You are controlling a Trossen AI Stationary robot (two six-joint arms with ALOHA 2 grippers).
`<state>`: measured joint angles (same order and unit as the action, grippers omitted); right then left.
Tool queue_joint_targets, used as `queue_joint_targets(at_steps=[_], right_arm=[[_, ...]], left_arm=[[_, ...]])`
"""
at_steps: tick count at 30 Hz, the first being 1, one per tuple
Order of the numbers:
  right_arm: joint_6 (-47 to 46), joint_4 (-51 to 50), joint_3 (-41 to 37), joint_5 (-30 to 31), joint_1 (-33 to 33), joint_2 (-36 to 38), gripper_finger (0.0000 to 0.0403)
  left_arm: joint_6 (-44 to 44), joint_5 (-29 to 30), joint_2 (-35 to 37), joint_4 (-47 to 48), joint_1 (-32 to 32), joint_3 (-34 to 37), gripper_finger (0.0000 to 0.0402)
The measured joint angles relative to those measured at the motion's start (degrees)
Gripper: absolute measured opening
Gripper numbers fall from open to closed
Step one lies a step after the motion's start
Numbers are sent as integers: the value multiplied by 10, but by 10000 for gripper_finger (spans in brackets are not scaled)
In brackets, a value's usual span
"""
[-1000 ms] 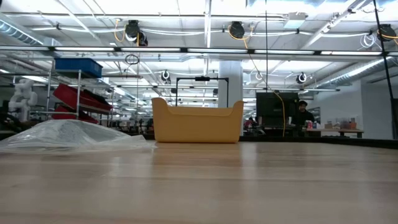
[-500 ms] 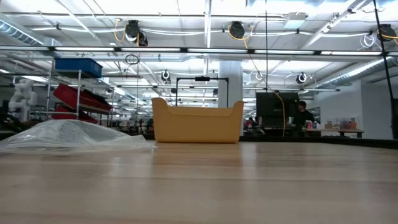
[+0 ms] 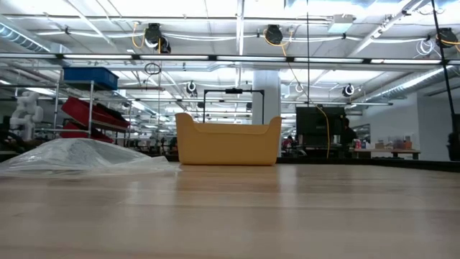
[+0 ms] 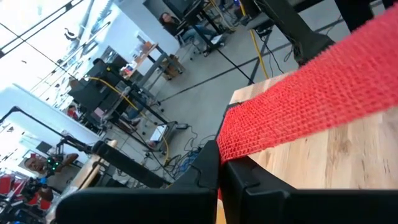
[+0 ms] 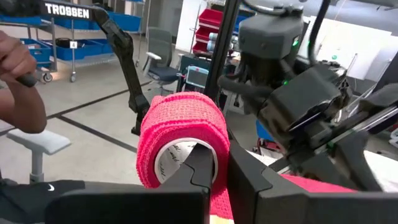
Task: Roll bandage
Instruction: Roll the red bandage
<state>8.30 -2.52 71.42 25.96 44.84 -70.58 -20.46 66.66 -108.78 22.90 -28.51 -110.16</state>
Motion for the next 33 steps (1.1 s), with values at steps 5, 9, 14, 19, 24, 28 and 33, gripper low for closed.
queue_joint_targets(at_steps=[5,9,14,19,24,28,33], right_arm=[[-4,-1,0,0,0,-7,19],[-14,-9,0,0,0,-7,19],[-21,-15,0,0,0,-12,19],[-32,-19,0,-4,-2,-30,19],[-42,-21,0,-4,-8,-48,19],[-47,-20,0,-4,-16,-58,19],[-50,-20,0,-4,-25,-66,19]], left_arm=[[0,-2,12,-6,-5,0,2],[-28,-2,20,-25,-13,0,2],[-118,-2,20,-93,-20,0,2],[-198,-5,20,-159,-24,0,2],[-278,-11,20,-230,-33,0,2],[-299,-50,20,-245,-40,0,2],[-322,-67,20,-251,-46,0,2]])
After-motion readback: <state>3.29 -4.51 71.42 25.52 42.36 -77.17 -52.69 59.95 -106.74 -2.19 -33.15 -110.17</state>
